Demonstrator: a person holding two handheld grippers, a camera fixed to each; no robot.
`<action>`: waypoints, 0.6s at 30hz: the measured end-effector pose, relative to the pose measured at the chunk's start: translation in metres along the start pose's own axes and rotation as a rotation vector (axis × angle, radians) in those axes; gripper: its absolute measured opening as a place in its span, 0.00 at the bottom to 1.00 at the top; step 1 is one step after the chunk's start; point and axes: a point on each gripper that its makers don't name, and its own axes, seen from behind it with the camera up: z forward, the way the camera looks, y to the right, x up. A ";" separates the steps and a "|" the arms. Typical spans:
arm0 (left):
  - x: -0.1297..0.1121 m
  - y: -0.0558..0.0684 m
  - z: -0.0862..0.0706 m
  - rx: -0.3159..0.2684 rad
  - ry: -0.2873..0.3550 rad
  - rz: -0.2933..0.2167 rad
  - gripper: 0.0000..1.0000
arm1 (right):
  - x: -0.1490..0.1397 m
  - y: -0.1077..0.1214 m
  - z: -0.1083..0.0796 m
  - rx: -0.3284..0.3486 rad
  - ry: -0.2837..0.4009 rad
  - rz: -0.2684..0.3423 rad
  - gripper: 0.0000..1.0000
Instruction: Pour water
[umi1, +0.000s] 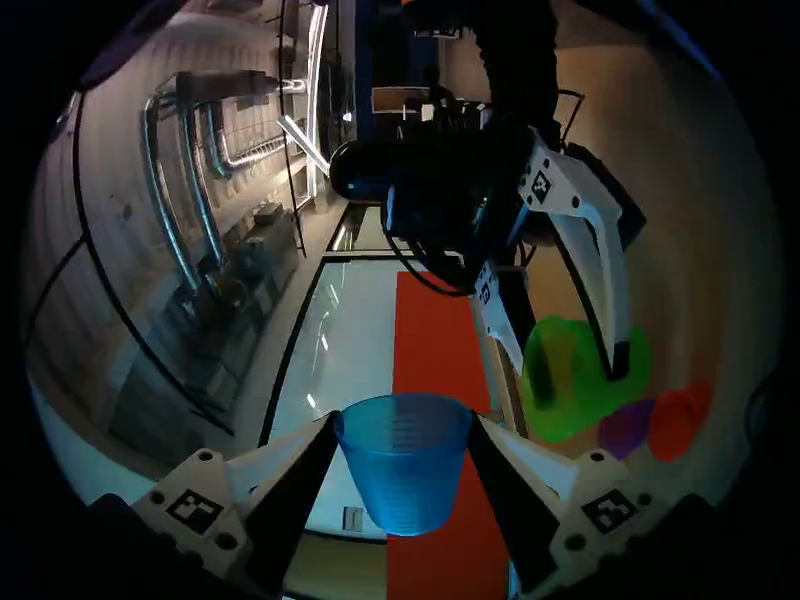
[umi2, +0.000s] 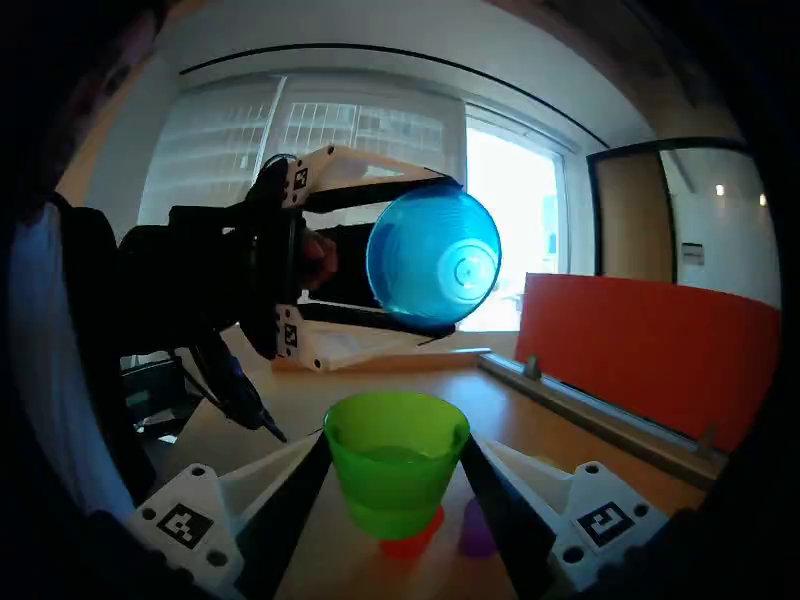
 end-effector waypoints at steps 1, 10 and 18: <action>-0.002 0.000 0.000 0.004 -0.004 -0.020 0.89 | 0.000 0.000 0.000 -0.001 0.000 0.000 0.91; -0.016 0.000 -0.002 0.024 -0.034 -0.262 0.89 | 0.002 0.002 -0.003 -0.010 0.005 -0.003 0.91; -0.027 0.004 -0.004 0.032 -0.054 -0.478 0.89 | 0.004 0.002 -0.004 -0.014 0.008 -0.009 0.91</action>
